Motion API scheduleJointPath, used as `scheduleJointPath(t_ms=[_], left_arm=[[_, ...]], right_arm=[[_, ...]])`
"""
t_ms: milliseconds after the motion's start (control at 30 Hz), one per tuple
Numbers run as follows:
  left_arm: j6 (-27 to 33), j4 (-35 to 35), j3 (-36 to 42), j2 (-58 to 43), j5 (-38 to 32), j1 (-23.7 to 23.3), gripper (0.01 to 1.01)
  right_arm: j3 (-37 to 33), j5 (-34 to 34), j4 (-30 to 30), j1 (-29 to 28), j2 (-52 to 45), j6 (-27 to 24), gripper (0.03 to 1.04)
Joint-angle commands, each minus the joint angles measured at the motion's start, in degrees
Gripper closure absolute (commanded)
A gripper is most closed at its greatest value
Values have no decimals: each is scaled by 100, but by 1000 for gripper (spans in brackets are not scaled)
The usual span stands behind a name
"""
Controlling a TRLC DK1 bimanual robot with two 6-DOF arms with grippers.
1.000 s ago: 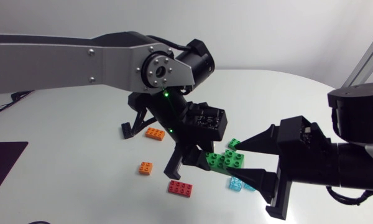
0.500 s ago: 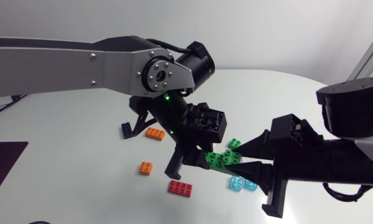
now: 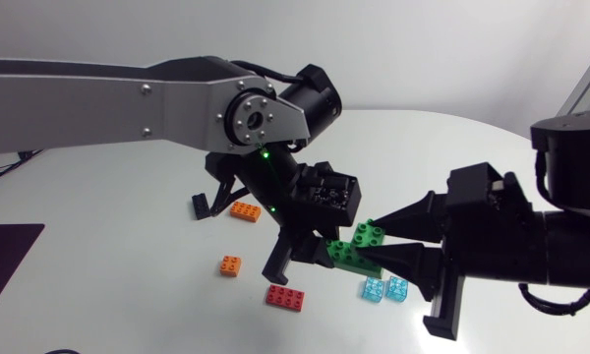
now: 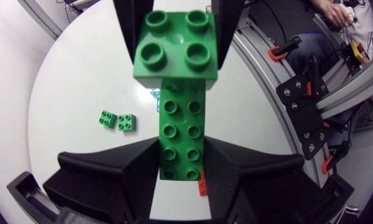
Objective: Separate the duplo bricks
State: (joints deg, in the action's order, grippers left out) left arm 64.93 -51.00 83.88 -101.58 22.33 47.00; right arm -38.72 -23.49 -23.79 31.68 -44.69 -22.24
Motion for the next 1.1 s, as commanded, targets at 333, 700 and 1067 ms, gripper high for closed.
scheduleJointPath(t_ms=[333,700,1067], left_arm=[[222,-112,-196,121,44,-429,805],[319,-32,-442,209,-194,-631,805],[319,82,-574,253,-220,-701,803]], right_arm=[[585,-772,560,-2105,-392,-808,757],[1139,-1088,1948,-3045,-1965,-1327,756],[1209,-1334,2819,-3572,-3573,-2030,752]])
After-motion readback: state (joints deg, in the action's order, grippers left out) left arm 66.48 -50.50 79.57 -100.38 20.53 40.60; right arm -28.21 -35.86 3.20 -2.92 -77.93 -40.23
